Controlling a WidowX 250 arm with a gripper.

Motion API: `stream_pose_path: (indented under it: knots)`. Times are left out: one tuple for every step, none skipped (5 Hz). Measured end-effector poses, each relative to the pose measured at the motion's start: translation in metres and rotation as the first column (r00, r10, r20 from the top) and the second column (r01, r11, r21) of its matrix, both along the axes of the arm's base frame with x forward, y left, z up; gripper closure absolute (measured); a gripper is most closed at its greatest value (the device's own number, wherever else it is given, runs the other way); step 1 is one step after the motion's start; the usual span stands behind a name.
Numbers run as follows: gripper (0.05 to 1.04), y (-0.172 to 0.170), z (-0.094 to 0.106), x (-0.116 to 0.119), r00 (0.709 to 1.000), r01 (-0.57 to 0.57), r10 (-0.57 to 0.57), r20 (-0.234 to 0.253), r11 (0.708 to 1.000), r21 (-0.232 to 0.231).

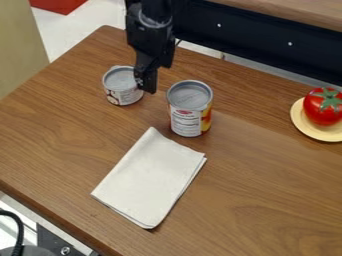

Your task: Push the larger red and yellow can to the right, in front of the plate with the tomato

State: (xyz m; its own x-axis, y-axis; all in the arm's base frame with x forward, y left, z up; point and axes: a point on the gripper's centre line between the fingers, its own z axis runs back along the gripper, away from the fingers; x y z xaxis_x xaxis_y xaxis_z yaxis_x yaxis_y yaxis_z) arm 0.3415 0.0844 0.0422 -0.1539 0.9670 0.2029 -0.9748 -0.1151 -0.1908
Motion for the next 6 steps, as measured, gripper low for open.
stream_pose_path:
  knots:
    - [0.087, -0.003, -0.006, 0.001, 0.999, 0.032, -0.032, -0.015, 0.999, 0.004]
    - [0.087, -0.011, -0.016, 0.001, 0.999, 0.035, -0.035, -0.038, 0.999, 0.019]
    - [0.087, -0.023, -0.027, 0.0, 0.997, 0.041, -0.039, -0.065, 0.999, 0.025]
    - [0.087, -0.038, -0.036, -0.002, 0.995, 0.03, -0.027, -0.099, 0.999, 0.028]
    - [0.087, -0.057, -0.036, 0.0, 0.995, 0.043, -0.041, -0.089, 0.999, 0.014]
    - [0.087, -0.078, -0.038, -0.003, 0.993, 0.066, -0.067, -0.099, 0.998, -0.021]
